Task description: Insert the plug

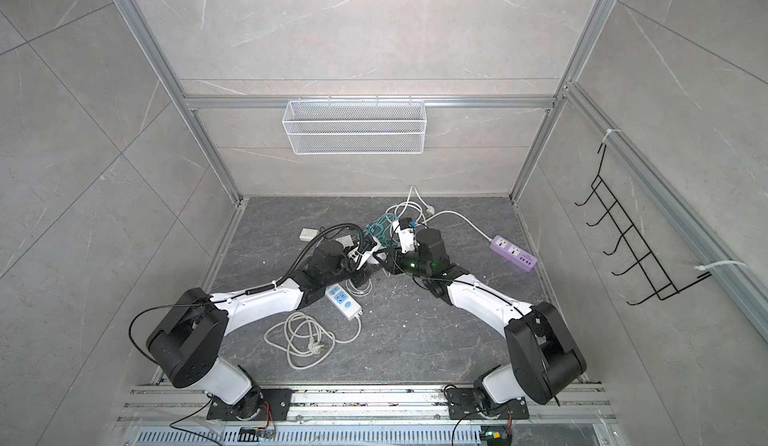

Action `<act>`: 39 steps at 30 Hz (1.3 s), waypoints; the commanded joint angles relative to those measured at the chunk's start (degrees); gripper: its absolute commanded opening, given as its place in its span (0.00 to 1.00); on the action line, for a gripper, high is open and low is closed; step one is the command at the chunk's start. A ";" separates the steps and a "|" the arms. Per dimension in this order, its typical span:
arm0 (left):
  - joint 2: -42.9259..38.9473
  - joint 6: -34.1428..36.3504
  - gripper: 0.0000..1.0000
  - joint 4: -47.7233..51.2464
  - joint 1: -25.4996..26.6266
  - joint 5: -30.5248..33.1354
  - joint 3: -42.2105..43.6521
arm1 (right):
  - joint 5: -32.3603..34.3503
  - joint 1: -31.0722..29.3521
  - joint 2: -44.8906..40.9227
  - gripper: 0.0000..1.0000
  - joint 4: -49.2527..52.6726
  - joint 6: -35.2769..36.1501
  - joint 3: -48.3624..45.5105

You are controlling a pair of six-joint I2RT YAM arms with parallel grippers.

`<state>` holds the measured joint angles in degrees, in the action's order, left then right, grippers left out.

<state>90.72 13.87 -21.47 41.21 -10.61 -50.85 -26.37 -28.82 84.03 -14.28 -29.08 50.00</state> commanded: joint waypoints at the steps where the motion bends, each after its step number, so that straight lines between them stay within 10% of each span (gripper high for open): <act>1: -4.45 -1.58 0.62 -7.07 -0.05 0.66 0.25 | 8.39 -0.01 1.45 0.11 10.53 -0.05 2.82; 7: -5.89 -0.30 1.00 -5.43 -0.10 3.69 0.65 | 10.97 -0.01 -0.41 0.10 10.58 -0.22 2.00; 14: -10.35 0.84 1.00 2.47 -2.94 14.65 0.31 | 21.55 -0.01 -2.42 0.10 25.53 3.33 6.36; 21: -11.74 -13.11 1.00 11.10 -10.78 29.77 0.92 | 28.39 0.00 -8.32 0.10 30.97 6.42 4.03; 30: -9.63 -25.17 1.00 17.84 -16.92 31.03 2.89 | 54.79 -6.00 -9.82 0.11 48.38 7.19 12.25; 39: -5.61 -29.71 1.00 14.80 -18.31 29.21 4.85 | 47.03 -15.63 1.16 0.11 38.39 2.50 13.01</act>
<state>84.55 -12.32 -5.06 23.35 19.25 -46.37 21.91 -42.68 82.02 27.18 -24.32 62.26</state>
